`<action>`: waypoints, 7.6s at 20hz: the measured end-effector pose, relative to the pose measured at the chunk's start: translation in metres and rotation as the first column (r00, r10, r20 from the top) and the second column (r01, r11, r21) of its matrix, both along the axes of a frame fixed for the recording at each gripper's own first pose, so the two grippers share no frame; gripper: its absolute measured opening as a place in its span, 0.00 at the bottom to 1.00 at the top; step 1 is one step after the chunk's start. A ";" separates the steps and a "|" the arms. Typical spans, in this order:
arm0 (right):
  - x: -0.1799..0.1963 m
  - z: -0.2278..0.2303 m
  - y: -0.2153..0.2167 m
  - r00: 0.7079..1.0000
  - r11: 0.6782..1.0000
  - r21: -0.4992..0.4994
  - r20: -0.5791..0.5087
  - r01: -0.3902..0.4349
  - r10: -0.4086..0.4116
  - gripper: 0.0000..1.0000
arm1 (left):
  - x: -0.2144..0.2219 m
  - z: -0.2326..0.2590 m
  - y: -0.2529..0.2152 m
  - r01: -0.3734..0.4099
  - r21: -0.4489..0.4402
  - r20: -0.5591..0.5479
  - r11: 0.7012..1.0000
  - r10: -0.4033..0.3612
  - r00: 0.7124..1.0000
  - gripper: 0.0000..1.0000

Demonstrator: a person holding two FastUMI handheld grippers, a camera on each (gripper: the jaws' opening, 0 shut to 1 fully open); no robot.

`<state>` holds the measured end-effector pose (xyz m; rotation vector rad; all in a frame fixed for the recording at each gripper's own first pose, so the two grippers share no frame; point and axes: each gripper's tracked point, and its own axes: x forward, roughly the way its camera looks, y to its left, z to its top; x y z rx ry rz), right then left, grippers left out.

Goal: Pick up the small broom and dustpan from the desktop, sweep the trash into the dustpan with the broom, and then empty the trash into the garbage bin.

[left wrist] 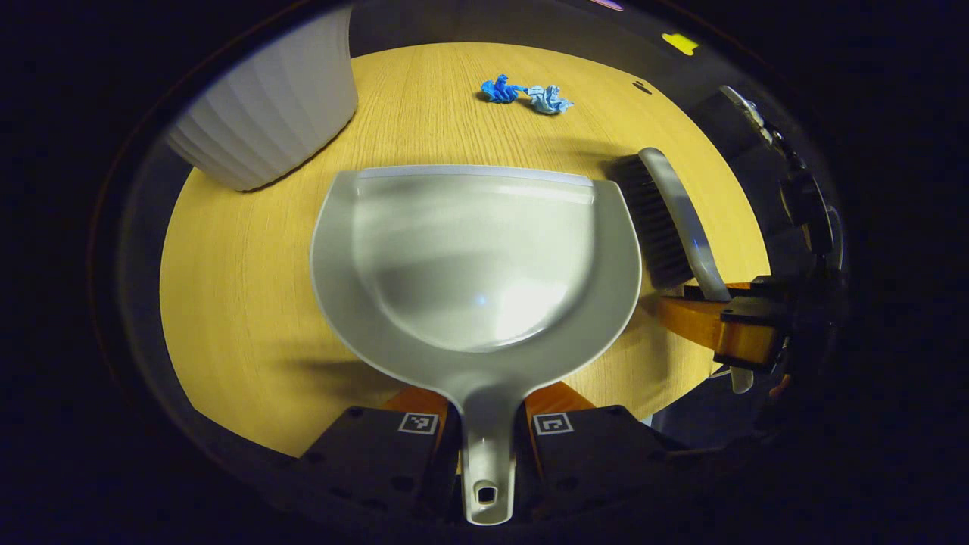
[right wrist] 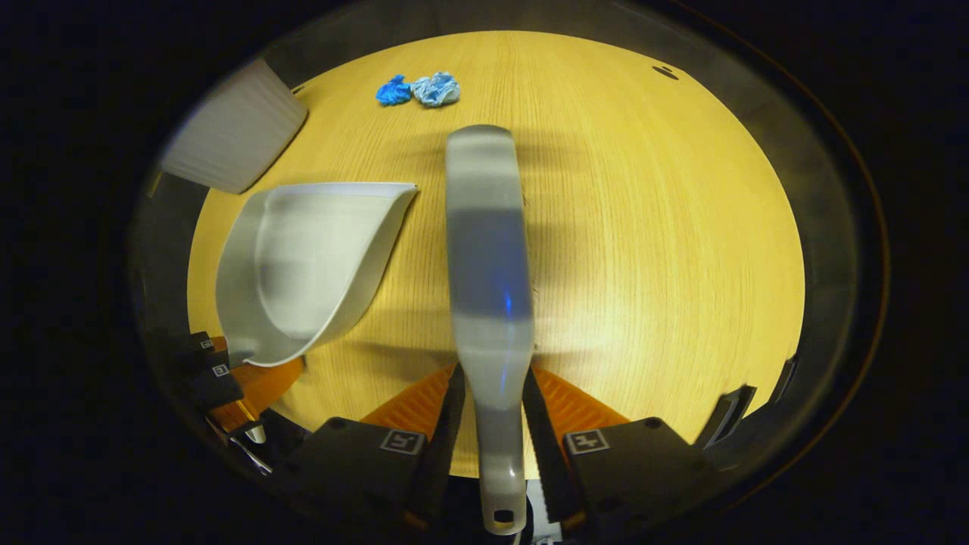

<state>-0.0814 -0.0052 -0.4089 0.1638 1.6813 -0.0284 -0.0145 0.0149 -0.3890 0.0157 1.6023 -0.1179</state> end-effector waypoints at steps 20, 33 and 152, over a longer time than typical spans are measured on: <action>0.248 -0.024 -0.093 0.878 0.895 -0.175 0.188 -0.410 0.440 0.28 | 0.018 0.005 0.049 0.231 0.077 -0.143 0.970 -0.219 0.965 0.30; 0.224 -0.045 0.014 0.595 0.590 0.079 0.113 -0.804 0.796 0.37 | 0.050 0.002 0.061 0.392 0.047 -0.065 0.919 -0.389 0.919 0.29; 0.227 -0.187 -0.266 0.999 0.971 0.236 0.027 -0.027 0.021 0.30 | 0.348 -0.328 -0.061 -0.143 0.133 0.042 0.981 0.138 0.989 0.29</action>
